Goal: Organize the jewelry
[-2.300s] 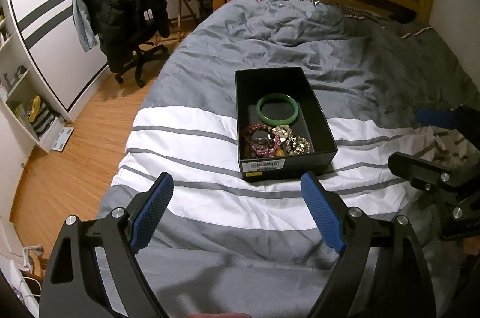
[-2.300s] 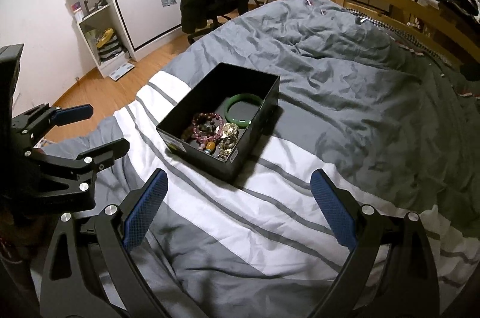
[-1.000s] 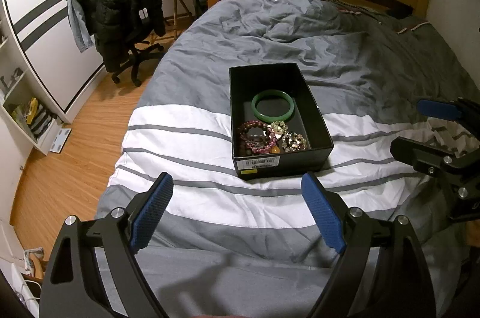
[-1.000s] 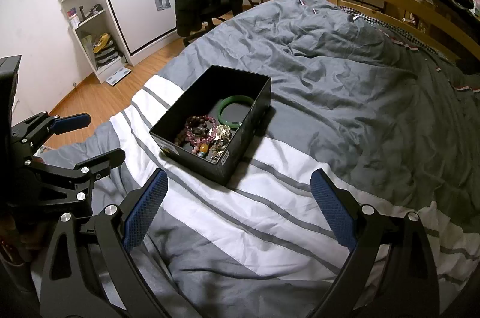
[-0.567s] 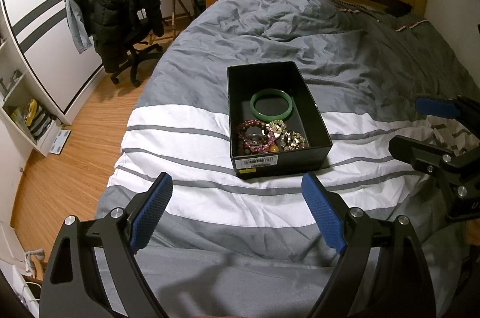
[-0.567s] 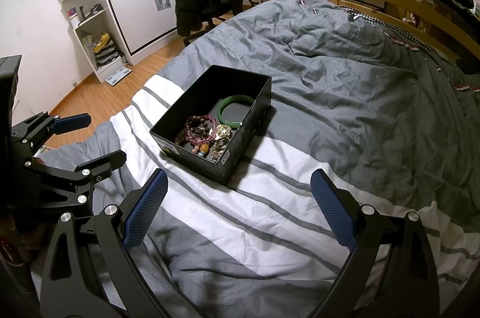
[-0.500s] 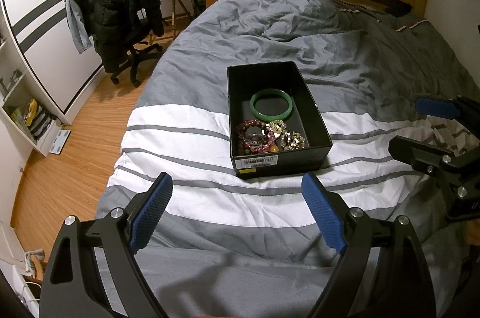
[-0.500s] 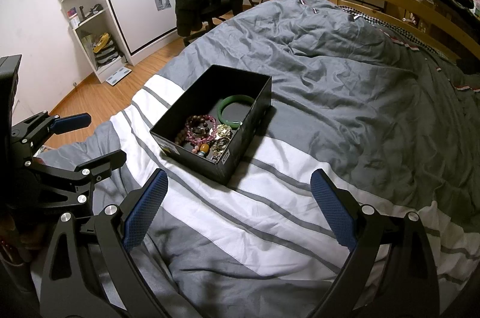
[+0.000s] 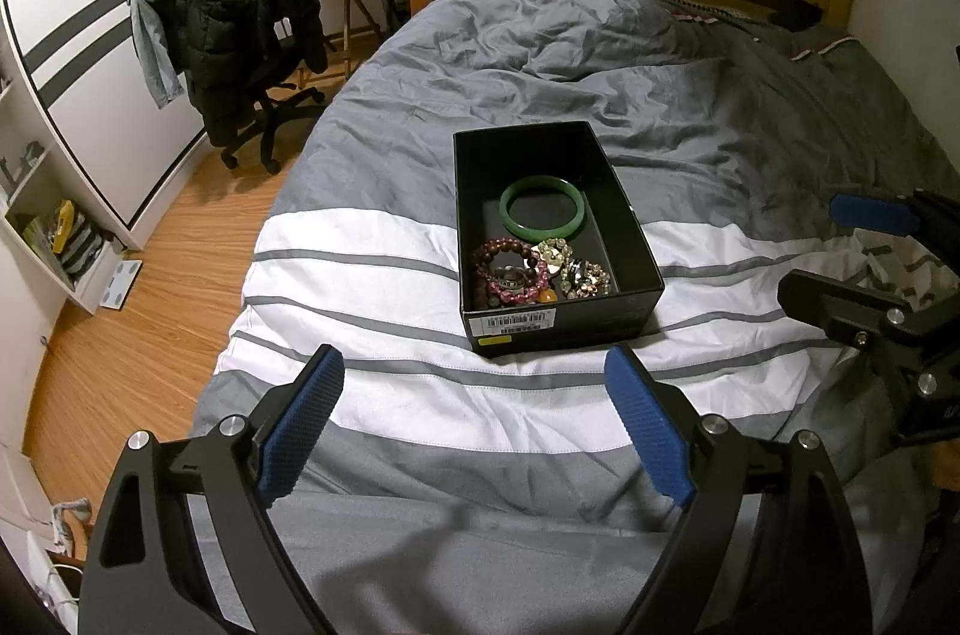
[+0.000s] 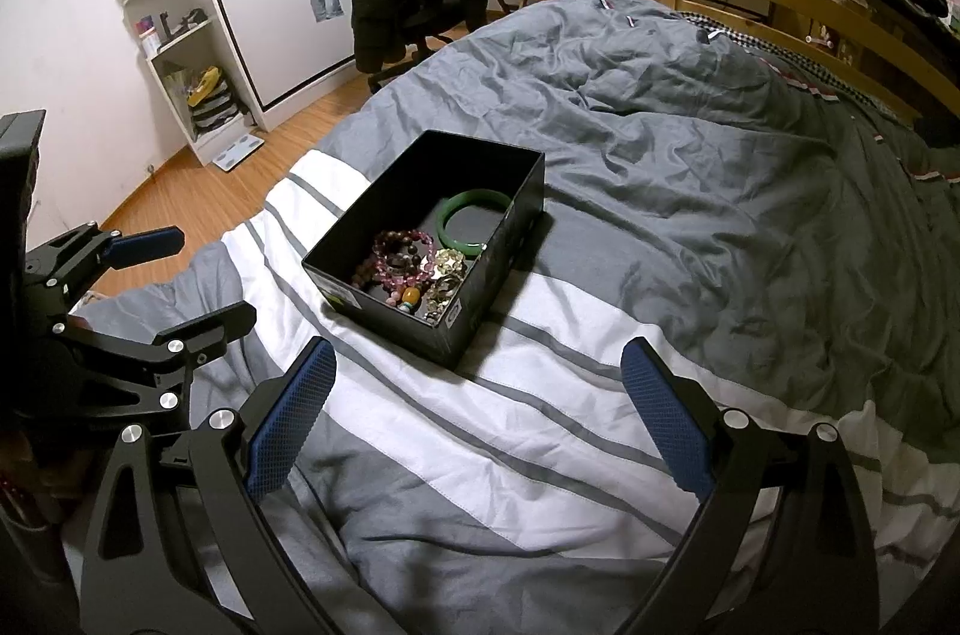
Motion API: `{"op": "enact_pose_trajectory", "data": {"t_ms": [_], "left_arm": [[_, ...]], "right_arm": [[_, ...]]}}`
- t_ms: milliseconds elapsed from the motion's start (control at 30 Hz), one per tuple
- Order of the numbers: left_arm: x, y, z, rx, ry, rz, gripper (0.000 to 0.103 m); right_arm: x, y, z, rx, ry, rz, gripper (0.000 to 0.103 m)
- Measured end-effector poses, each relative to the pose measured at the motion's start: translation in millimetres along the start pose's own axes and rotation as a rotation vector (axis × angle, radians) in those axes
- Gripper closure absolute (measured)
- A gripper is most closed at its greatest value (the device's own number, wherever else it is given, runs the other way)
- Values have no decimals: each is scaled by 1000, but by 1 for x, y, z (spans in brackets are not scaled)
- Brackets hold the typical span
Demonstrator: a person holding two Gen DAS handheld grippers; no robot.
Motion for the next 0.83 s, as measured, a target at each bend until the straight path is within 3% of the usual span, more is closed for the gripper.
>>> {"op": "enact_pose_trajectory", "data": {"t_ms": [833], "left_arm": [[-1, 2, -2, -6, 3, -7, 13]], "right_arm": [[0, -1, 0, -1, -1, 1, 8]]}}
Point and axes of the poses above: each gripper's, at about its wrist camera, not at the fingertips, and y roughly the way its jaws point, x to its right, z to its top, the point moved 4 cm from there along y, roughly the way its jaws point, and after that the axes turned 9 degrees about x, right-handed, at the moved point
